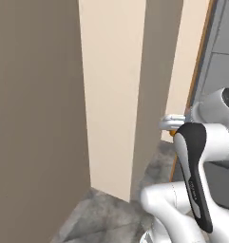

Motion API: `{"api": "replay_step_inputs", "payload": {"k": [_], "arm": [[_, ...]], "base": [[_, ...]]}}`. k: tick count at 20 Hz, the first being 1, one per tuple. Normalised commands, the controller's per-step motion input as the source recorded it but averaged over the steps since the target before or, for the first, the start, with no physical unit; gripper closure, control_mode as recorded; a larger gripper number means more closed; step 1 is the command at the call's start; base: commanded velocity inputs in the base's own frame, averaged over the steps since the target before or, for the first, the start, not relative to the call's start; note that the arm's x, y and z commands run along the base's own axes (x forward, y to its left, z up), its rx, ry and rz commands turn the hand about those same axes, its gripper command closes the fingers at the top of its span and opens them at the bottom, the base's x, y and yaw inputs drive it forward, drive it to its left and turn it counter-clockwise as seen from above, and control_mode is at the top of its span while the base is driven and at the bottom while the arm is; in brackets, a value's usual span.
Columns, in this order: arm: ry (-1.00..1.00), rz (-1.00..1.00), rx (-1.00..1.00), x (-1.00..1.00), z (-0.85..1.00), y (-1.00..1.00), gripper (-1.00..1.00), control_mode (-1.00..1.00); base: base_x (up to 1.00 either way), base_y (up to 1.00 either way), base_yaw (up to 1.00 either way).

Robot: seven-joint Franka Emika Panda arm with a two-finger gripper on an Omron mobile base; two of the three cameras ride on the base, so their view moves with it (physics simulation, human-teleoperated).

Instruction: Place the beer on the top shelf of the fridge to keep it out of children's reach, and place the pear and orange on lower shelves for easy access.

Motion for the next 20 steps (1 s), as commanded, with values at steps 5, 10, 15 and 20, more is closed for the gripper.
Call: {"api": "replay_step_inputs", "payload": {"k": [5, 10, 15, 20], "arm": [[0.0, 0.0, 0.0, 0.0, 0.0, 0.0, 1.0, 1.0], [0.0, 0.0, 0.0, 0.0, 0.0, 0.0, 1.0, 1.0], [0.0, 0.0, 0.0, 0.0, 0.0, 0.0, 1.0, 1.0], [0.0, 0.0, 0.0, 0.0, 0.0, 0.0, 1.0, 1.0]], "base": [[0.34, 0.0, -0.65], [0.26, 0.0, -0.63], [0.49, 0.0, -0.46], [0.79, -0.02, -0.27]]}}
